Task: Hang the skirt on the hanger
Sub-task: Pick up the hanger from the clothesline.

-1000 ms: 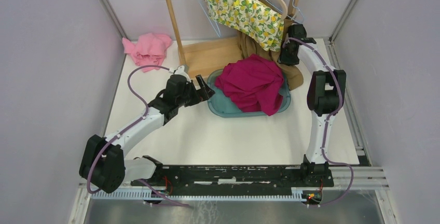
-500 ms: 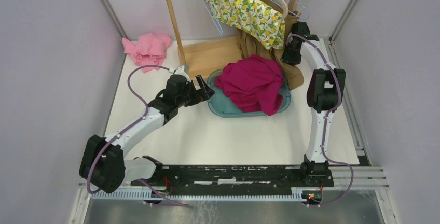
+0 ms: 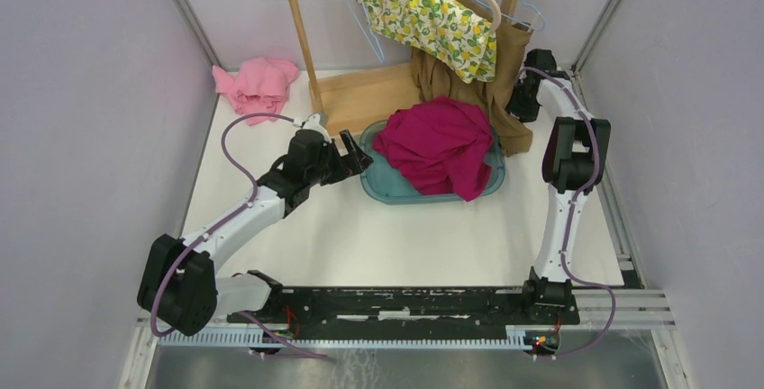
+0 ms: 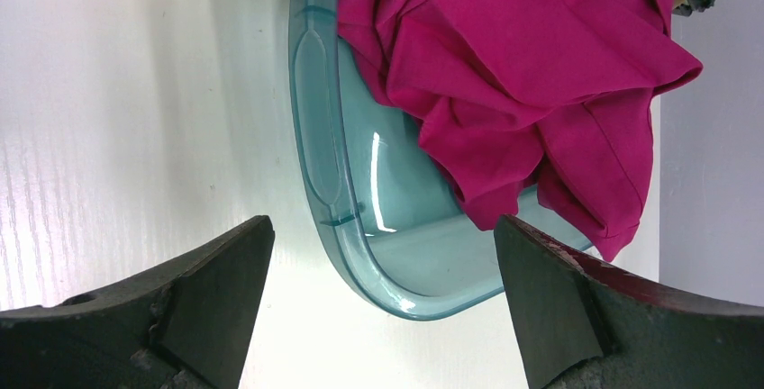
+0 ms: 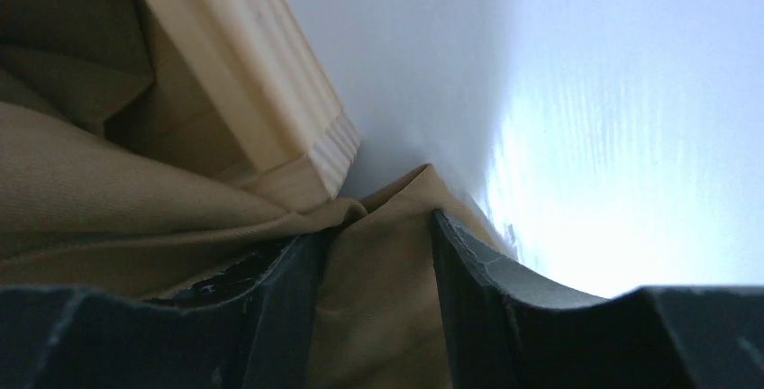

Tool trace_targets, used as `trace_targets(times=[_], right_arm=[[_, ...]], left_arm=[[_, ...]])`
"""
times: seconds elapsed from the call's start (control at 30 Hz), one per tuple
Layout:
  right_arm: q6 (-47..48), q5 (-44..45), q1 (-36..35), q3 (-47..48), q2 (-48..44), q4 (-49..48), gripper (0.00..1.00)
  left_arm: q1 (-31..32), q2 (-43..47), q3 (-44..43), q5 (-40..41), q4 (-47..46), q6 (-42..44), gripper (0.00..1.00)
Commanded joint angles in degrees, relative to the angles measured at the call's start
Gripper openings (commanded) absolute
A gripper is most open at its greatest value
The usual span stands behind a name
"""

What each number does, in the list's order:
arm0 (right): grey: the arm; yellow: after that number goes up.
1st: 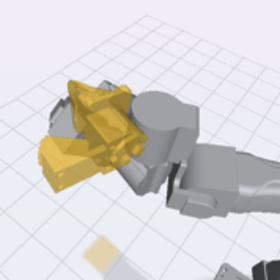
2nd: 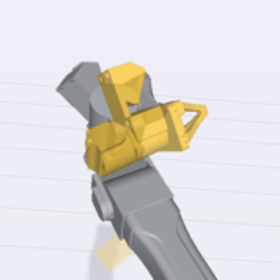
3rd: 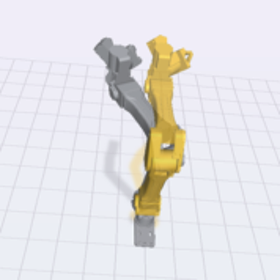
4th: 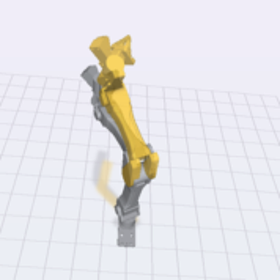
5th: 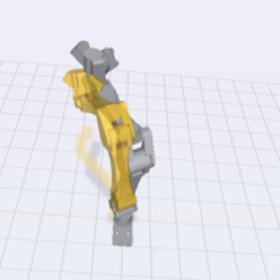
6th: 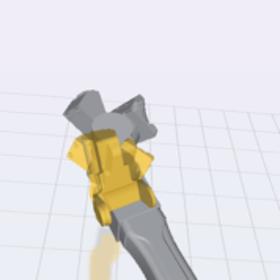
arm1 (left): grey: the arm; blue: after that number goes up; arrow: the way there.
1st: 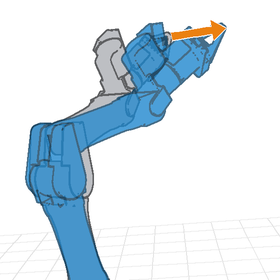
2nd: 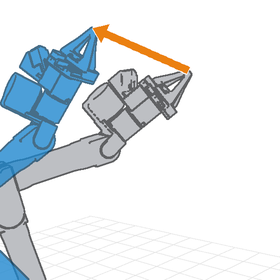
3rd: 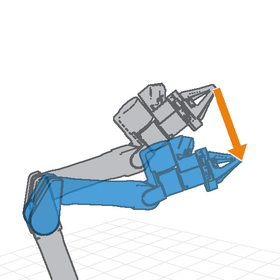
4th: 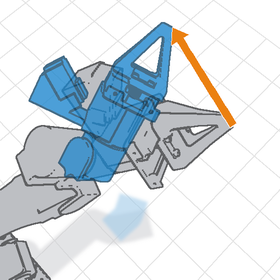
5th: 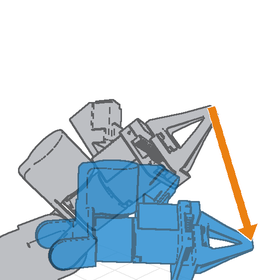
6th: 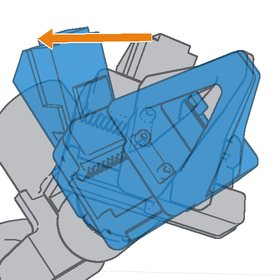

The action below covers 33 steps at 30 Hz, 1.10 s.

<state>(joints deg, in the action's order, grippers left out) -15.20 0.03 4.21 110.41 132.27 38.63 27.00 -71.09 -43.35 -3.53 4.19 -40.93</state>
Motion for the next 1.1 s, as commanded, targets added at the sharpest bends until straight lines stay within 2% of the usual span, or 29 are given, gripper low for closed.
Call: trace_targets(times=[0.0,0.4,0.47,0.6,0.67,0.83,0.93,1.07], right_arm=[[1.0,1.2,0.2,6.5,4.5,3.5,0.52],[5.8,1.2,-2.9,15.2,12.9,11.0,0.52],[6.4,-0.5,-3.5,13.6,12.0,10.0,0.52],[7.0,-4.7,-5.2,3.2,5.2,0.1,0.55],[6.8,-5.9,-5.6,1.6,3.9,-1.7,0.56],[7.1,-2.0,-5.9,11.9,9.9,7.0,0.56],[7.4,1.6,-5.9,18.4,14.4,12.7,0.51],[7.5,4.7,-5.9,16.5,16.5,13.3,0.37]], left_arm=[[-0.2,0.2,-2.2,0.1,-1.3,0.2,0.99],[-0.1,1.2,-3.1,0.5,0.0,0.5,0.99],[-0.2,1.4,-3.1,0.5,0.0,0.5,0.99],[-0.2,1.9,-2.7,0.7,0.1,0.7,0.99],[-0.2,2.0,-2.5,0.6,0.2,0.7,0.99],[-0.2,2.5,-2.4,0.5,0.2,0.8,0.99],[-0.2,2.8,-2.3,0.6,0.4,0.7,0.99],[-0.2,3.3,-2.3,0.7,0.5,0.7,0.99]])
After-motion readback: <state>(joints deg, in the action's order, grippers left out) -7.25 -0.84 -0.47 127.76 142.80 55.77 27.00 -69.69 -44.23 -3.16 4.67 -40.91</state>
